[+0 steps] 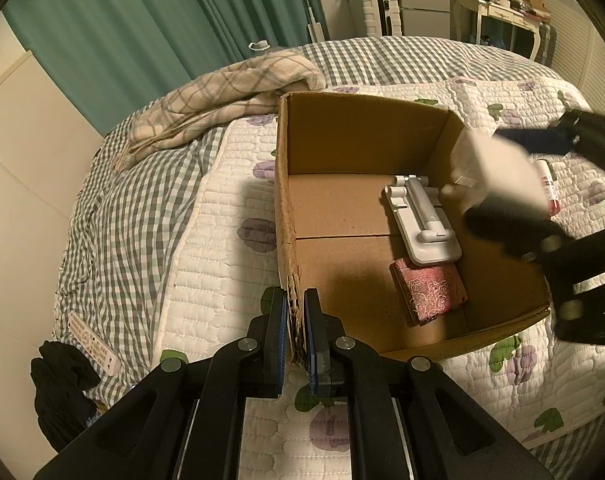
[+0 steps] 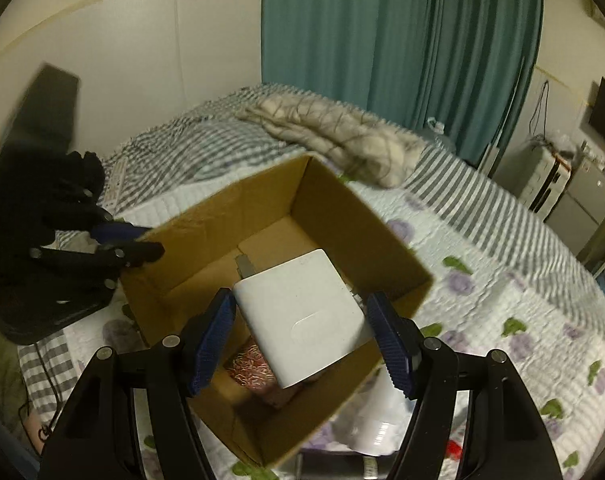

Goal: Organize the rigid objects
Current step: 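Lower the white charger block into the box and open the right gripper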

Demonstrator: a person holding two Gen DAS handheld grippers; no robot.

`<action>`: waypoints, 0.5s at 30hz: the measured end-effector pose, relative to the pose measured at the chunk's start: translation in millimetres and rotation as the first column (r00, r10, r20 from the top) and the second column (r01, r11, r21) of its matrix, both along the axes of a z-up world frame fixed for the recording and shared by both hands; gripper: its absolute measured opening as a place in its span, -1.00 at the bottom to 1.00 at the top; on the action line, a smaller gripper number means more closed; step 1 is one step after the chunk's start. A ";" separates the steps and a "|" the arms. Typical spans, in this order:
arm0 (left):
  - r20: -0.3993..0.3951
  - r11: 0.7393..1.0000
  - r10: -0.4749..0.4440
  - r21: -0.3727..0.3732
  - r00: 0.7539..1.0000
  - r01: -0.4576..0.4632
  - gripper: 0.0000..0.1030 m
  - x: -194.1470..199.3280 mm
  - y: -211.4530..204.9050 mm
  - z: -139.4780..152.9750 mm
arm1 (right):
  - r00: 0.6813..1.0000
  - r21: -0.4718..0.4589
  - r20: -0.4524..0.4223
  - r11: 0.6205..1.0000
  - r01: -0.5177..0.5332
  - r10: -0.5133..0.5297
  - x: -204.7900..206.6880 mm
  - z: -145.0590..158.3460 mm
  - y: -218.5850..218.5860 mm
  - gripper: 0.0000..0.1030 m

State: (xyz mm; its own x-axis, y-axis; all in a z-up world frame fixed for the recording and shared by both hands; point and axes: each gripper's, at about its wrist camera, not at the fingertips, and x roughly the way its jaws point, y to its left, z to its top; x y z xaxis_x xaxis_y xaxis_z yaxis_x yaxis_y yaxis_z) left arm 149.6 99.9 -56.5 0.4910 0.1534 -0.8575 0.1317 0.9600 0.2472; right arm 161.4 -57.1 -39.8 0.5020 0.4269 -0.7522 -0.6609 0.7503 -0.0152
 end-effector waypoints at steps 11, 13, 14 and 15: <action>-0.001 1.000 -0.002 0.001 1.000 0.002 -0.85 1.9 -1.7 -0.5 | 0.992 0.001 -0.128 1.000 0.008 -0.008 13.2 -48.2 5.1 0.32; -0.001 1.000 -0.001 0.000 1.000 0.001 -0.85 1.9 -1.5 -0.6 | 0.991 -0.007 -0.133 1.000 0.003 -0.004 12.5 -51.8 6.4 0.32; 0.000 1.000 -0.001 0.000 1.000 0.001 -0.84 1.9 -1.1 -0.6 | 0.991 -0.010 -0.134 1.000 0.002 -0.003 11.8 -53.3 7.1 0.32; -0.001 1.000 -0.001 0.000 1.000 0.001 -0.84 2.0 -1.5 -0.6 | 0.991 -0.013 -0.136 1.000 0.000 -0.002 11.6 -54.3 7.7 0.32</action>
State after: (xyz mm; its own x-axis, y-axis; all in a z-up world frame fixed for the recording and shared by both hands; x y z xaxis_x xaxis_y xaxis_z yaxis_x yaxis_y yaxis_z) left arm 151.6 98.4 -57.1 0.4905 0.1533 -0.8579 0.1329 0.9597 0.2475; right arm 173.0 -49.4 -94.1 0.3952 0.4165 -0.8187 -0.6566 0.7514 0.0653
